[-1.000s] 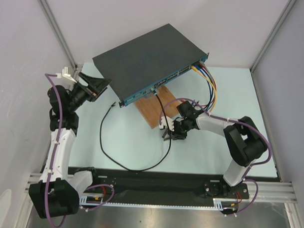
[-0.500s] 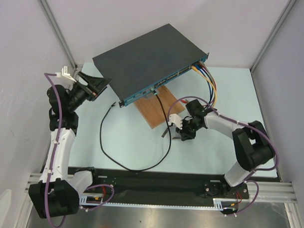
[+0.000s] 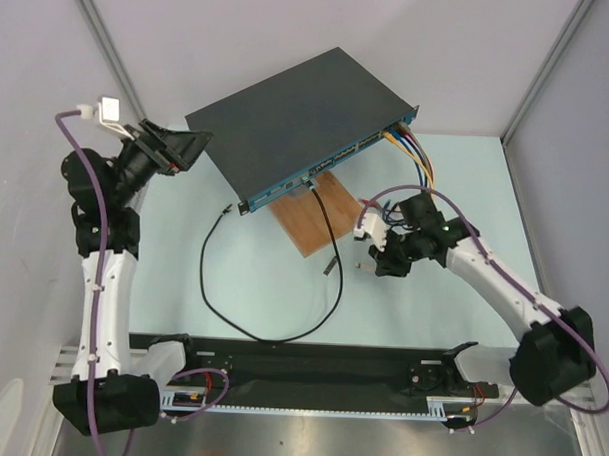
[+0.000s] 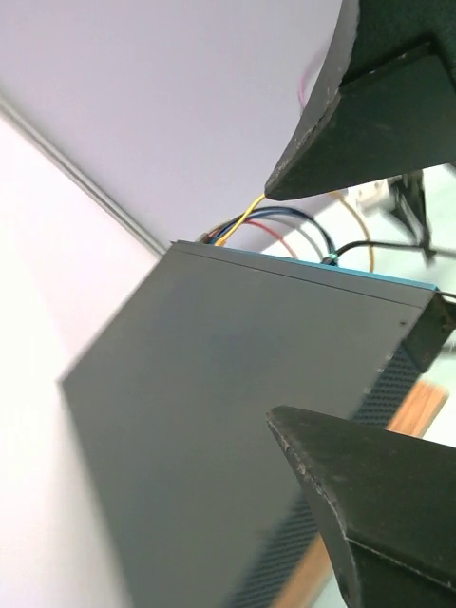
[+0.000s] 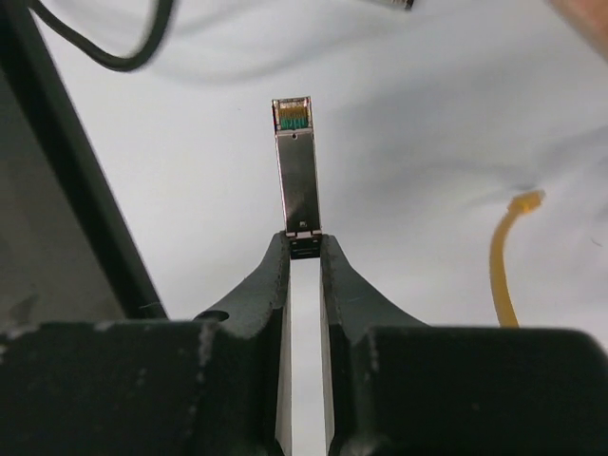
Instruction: Insert the plug into the switch port
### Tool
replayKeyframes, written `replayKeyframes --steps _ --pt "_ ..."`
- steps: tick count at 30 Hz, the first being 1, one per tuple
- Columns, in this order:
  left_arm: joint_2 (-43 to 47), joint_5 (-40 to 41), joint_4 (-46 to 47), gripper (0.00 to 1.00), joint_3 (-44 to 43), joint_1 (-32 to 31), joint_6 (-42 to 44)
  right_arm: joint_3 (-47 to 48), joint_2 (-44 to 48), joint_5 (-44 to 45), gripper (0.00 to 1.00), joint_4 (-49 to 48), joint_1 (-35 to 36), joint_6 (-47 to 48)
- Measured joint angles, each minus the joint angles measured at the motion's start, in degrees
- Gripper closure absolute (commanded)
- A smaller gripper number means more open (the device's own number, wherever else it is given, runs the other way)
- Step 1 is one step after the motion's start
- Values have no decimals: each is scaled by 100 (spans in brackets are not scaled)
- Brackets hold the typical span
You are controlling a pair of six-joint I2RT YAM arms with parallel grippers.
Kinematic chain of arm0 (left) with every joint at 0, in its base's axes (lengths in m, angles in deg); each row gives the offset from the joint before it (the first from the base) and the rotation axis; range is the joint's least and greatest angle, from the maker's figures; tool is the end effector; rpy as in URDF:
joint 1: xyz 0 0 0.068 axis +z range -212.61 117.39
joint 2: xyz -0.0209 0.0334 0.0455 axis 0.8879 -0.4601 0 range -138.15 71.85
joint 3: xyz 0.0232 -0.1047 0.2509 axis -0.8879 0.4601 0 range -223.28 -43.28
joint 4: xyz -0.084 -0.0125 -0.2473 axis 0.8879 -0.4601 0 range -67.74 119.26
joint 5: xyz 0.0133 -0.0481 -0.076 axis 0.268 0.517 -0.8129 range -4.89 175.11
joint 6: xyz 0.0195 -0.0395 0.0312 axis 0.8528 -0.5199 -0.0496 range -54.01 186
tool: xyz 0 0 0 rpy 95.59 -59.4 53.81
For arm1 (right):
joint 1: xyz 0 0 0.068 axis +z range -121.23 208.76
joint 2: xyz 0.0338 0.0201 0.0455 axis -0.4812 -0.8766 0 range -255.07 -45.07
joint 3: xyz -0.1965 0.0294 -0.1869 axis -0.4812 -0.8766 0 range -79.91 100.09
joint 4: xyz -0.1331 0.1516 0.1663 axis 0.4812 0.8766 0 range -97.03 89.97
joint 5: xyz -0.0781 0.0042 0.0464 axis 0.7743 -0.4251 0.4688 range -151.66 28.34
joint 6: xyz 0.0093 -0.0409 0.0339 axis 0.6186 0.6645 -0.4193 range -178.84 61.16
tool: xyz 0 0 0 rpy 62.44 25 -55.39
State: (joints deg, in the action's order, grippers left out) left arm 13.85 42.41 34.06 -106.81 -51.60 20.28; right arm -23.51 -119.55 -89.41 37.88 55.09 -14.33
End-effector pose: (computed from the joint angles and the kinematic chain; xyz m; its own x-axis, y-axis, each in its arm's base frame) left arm 0.2174 0.0177 0.4386 -0.2454 -0.5837 -0.7740 0.4853 0.6172 -0.6193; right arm 0.2156 0.1252 0.2548 -0.1615 -0.7721 -0.6147 -0.9748 0.2218 -0.0225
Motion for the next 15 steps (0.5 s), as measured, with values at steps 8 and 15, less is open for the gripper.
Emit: replayKeyframes --steps 8,15 --pt "142 -778 -654 9 -933 -326 2245 1224 855 -396 100 745 -20 -940" --pt "756 -393 -3373 8 -1360 -3362 6485 2015 824 -1296 100 726 20 -2243"
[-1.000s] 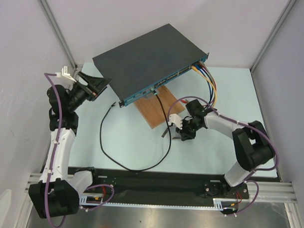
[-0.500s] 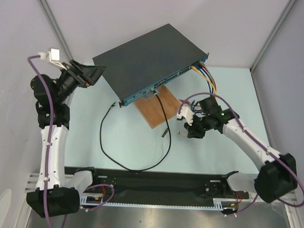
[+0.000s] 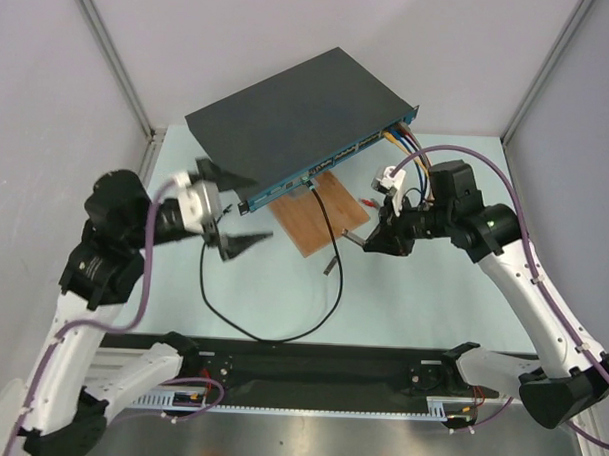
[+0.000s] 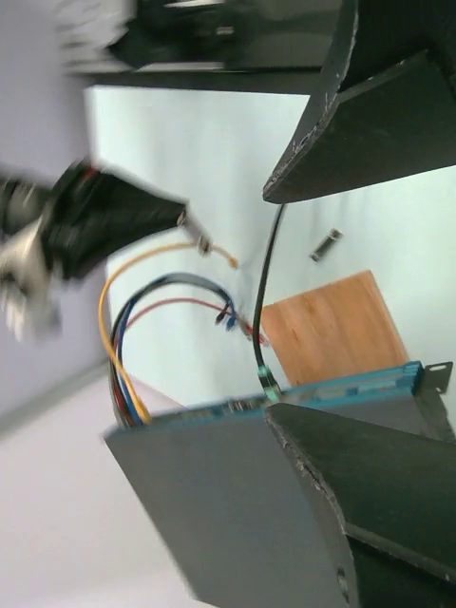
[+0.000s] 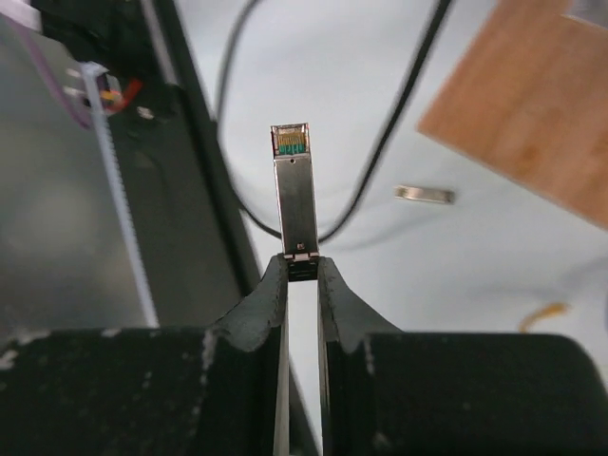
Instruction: Insert the plug into the switch port
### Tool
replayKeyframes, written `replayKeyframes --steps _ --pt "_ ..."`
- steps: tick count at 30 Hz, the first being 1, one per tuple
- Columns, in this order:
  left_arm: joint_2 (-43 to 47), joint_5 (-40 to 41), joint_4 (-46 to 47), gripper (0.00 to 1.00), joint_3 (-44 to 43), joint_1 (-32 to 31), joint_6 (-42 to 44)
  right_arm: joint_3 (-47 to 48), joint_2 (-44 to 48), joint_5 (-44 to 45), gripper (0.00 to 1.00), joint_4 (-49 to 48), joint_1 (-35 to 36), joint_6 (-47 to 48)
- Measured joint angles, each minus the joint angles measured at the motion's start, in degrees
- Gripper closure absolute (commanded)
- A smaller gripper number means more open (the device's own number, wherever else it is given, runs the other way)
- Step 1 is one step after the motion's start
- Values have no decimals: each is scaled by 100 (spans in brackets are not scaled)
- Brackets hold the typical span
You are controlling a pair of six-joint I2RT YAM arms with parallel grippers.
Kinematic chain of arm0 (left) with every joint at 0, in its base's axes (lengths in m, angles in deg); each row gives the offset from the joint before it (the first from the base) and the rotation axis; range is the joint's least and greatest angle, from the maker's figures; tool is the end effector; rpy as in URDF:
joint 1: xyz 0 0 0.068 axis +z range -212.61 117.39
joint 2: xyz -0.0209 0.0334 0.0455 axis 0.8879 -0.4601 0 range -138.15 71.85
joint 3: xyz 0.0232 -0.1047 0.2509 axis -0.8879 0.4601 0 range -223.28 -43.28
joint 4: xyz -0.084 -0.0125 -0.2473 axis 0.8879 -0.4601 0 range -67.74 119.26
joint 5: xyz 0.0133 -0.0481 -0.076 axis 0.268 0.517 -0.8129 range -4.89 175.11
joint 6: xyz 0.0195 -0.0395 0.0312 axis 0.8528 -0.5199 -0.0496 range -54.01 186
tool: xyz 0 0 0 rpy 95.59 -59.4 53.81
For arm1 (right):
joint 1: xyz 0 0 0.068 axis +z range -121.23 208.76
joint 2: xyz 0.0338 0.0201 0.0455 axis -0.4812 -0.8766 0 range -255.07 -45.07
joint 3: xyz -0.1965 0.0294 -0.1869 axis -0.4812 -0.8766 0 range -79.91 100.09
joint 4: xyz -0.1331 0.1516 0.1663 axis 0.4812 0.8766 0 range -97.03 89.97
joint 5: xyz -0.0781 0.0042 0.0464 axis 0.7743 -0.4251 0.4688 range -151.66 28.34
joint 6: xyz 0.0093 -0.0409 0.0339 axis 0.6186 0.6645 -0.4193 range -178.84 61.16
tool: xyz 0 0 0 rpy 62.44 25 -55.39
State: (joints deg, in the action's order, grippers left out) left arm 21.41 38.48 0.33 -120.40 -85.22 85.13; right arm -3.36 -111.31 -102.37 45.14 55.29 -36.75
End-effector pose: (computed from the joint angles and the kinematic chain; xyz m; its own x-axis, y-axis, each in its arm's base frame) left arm 0.1214 -0.0785 0.4767 0.2722 0.1304 -0.9534 0.8948 0.3301 0.3007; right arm 0.1857 0.1187 0.3906 -0.2625 -0.4496 -0.8538 -0.9409 0.3154 0.1232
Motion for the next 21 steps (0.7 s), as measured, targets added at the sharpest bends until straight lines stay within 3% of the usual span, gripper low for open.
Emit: replayKeyframes --steps 3,8,15,21 --pt "129 417 -748 9 -4 -1128 1224 -42 2 -481 100 -116 109 -592" --pt "-278 1099 -1506 9 -4 -2282 2575 -330 -24 -1123 100 -273 442 -1185" --pt "-1067 1843 -1838 16 15 -3206 3591 -380 -192 -1705 100 -411 680 -1602" --pt "-1123 2223 -1552 32 155 -3683 3880 -380 -306 -1875 100 -452 841 -1722"
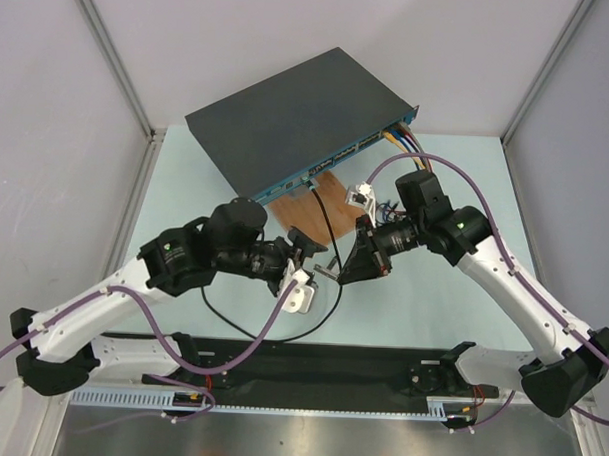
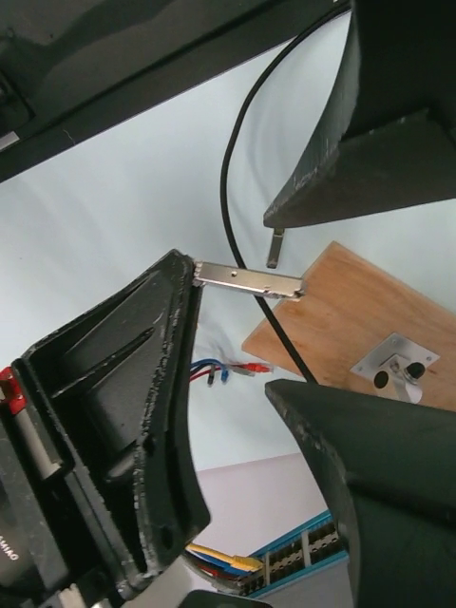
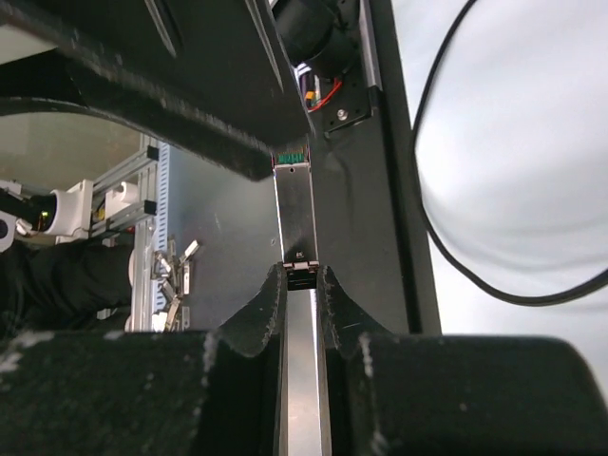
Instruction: Insert the plug into the switch port
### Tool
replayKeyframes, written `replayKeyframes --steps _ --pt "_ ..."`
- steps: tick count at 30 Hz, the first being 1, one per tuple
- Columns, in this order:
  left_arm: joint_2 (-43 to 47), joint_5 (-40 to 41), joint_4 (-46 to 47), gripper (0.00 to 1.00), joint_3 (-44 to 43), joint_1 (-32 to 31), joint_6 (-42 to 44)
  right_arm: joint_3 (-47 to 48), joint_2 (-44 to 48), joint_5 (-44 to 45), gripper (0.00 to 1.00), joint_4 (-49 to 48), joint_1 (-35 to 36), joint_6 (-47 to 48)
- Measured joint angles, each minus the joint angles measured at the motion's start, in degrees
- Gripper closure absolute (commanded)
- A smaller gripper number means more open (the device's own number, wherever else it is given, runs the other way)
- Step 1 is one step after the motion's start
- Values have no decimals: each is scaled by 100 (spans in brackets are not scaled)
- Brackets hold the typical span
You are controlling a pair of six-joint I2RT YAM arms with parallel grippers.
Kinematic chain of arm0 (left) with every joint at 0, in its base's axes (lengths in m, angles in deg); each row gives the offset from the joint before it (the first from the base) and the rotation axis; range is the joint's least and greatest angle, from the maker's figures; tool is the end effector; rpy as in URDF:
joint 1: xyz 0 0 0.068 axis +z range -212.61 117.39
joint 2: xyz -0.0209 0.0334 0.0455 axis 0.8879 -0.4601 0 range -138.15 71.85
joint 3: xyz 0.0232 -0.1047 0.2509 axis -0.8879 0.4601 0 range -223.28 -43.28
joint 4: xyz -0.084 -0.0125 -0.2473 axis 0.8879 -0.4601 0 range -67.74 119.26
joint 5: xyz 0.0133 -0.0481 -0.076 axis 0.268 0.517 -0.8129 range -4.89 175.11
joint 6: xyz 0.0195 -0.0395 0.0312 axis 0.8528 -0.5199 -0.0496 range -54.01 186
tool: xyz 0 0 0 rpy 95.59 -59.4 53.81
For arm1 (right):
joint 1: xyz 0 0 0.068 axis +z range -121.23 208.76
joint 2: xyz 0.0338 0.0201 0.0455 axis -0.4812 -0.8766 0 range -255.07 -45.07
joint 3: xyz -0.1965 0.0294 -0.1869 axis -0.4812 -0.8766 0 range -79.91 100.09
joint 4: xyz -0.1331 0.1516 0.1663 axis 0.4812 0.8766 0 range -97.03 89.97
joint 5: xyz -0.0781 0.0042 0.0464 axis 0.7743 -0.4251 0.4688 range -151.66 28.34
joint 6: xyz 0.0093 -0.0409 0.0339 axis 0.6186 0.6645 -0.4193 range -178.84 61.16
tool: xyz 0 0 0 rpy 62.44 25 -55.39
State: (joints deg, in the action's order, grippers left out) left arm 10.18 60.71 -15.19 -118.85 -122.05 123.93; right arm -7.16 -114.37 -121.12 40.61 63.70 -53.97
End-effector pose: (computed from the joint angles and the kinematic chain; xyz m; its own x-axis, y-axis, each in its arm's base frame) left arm 0.0940 -0.1881 0.4088 0.6807 0.3649 -0.6352 0.7313 -0.2876 0.6185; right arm 0.1739 0.1590 0.3709 -0.5017 -0.4031 -0.7654 -0.8429 0.0288 0.5373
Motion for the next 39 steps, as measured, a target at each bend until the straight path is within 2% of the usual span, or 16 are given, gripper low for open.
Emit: replayKeyframes --steps 9,12,13,15,16,17,18,20,22,25,30,35,39 --pt "-98 313 363 55 260 -271 177 59 -157 -85 100 2 63 -22" --pt "-103 382 439 70 367 -282 208 107 -177 -103 100 2 63 -22" --pt "-103 407 457 81 393 -282 212 125 -177 -103 100 7 72 -20" --pt "-101 431 422 94 413 -286 195 195 -192 -81 85 15 70 -17" --pt "-90 431 382 100 417 -289 190 223 -201 -79 73 26 57 -22" --pt "-90 435 380 100 422 -291 155 260 -216 -57 46 66 48 -24" --pt "-90 435 411 100 422 -284 79 295 -225 -17 36 81 48 -31" --pt "-92 304 496 100 422 -219 -304 385 -240 125 22 85 -11 87" --pt "-87 63 557 100 422 -66 -787 525 -247 306 16 101 -229 195" --pt "-87 -306 660 100 413 332 -1705 756 -245 675 2 138 -667 389" --pt "-326 -1001 782 100 -22 1126 -3700 866 140 1419 0 116 -874 763" --pt "-1027 -1759 970 100 -564 1679 -5866 855 920 1840 0 -22 -835 1078" --pt "-1241 -2070 1001 100 -450 1808 -6898 855 1154 2127 0 -2 -658 1499"
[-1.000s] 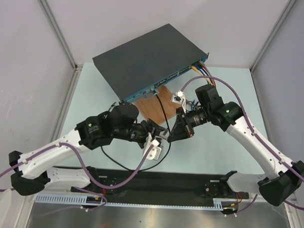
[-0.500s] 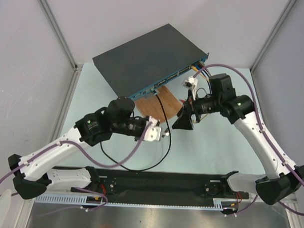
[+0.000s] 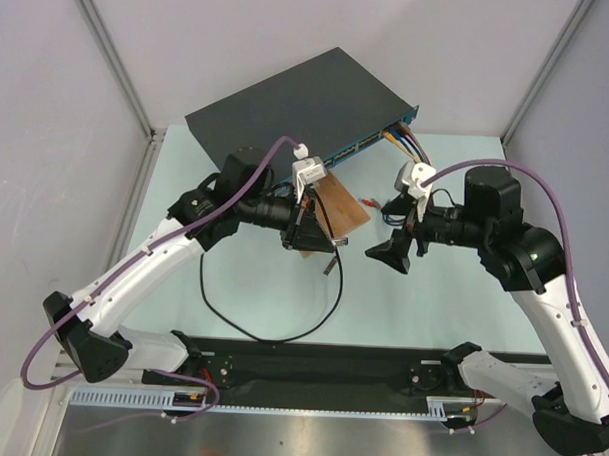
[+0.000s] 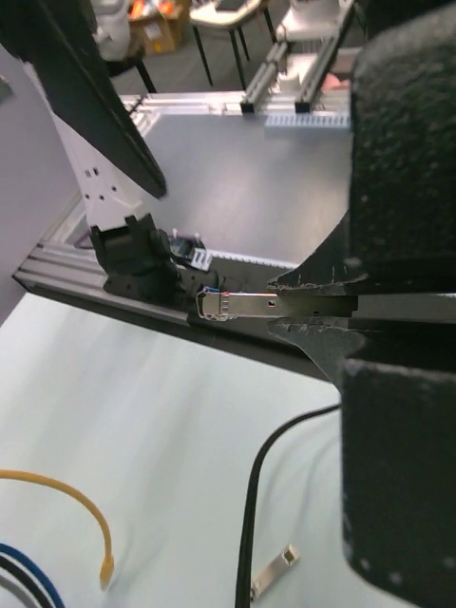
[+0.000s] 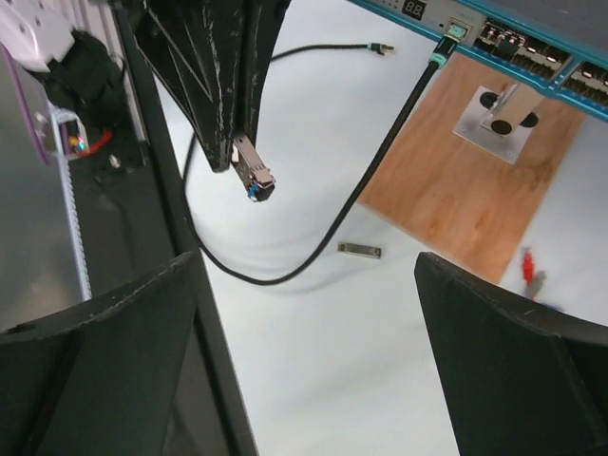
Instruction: Insert the plug into the switch port
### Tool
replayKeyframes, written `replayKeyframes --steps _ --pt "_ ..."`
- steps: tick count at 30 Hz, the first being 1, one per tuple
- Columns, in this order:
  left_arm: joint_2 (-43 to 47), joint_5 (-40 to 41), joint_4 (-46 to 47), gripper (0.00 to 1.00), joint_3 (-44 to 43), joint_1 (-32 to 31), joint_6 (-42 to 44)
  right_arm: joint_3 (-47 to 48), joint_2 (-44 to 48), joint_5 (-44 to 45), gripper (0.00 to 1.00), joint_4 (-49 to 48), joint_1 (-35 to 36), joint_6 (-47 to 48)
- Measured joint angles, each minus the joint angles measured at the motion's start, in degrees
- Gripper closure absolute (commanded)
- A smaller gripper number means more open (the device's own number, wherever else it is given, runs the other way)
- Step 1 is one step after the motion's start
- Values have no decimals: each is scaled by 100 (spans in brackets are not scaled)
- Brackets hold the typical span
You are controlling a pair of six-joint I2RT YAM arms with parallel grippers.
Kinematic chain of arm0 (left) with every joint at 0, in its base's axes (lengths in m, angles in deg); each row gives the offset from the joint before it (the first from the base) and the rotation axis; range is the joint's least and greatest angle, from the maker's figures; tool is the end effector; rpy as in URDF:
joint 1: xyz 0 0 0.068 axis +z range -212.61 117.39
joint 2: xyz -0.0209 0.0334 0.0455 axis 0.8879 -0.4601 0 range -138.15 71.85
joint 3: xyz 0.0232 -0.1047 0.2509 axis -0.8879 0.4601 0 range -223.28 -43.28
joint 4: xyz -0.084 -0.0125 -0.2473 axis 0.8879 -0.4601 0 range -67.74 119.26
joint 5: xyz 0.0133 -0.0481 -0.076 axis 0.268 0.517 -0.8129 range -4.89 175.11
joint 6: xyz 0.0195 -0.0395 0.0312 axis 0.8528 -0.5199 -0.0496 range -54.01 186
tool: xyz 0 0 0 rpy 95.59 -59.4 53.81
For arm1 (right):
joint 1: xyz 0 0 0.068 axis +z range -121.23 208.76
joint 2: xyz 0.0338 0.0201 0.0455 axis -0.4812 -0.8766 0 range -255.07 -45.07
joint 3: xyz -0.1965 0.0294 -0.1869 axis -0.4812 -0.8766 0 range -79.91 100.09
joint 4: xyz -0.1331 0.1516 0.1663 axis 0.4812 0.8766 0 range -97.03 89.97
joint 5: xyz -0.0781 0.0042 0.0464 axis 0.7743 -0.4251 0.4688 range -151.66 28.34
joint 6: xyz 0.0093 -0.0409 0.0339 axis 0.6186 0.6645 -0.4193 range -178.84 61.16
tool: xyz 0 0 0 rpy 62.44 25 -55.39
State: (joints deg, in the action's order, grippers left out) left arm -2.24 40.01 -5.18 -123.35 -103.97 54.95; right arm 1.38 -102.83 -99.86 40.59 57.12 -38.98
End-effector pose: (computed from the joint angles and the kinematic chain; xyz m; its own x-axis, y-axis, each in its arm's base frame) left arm 0.1877 -0.1988 0.4053 -0.5299 0.2863 -0.7983 0.8481 0.1764 -0.4997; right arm 0.1417 0.1015 0.4480 -0.0423 -0.3262 -0.9444 -0.9403 0.3324 -0.0727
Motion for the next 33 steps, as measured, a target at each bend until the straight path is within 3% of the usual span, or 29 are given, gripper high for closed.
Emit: replayKeyframes --steps 8,15,18,21,33 --pt "44 -96 151 100 87 0 -1102 -356 125 533 7 -39 1012 1344" --pt "118 -341 284 100 492 0 -1558 -551 249 892 25 -378 1773 1989" --pt "118 -415 328 100 529 7 -1700 -601 251 1003 41 -433 1967 2234" --pt "122 -533 413 100 588 28 -1827 -678 247 1113 48 -442 2131 2433" --pt "133 -872 737 100 916 107 -2264 -708 151 1635 57 -448 2367 2771"
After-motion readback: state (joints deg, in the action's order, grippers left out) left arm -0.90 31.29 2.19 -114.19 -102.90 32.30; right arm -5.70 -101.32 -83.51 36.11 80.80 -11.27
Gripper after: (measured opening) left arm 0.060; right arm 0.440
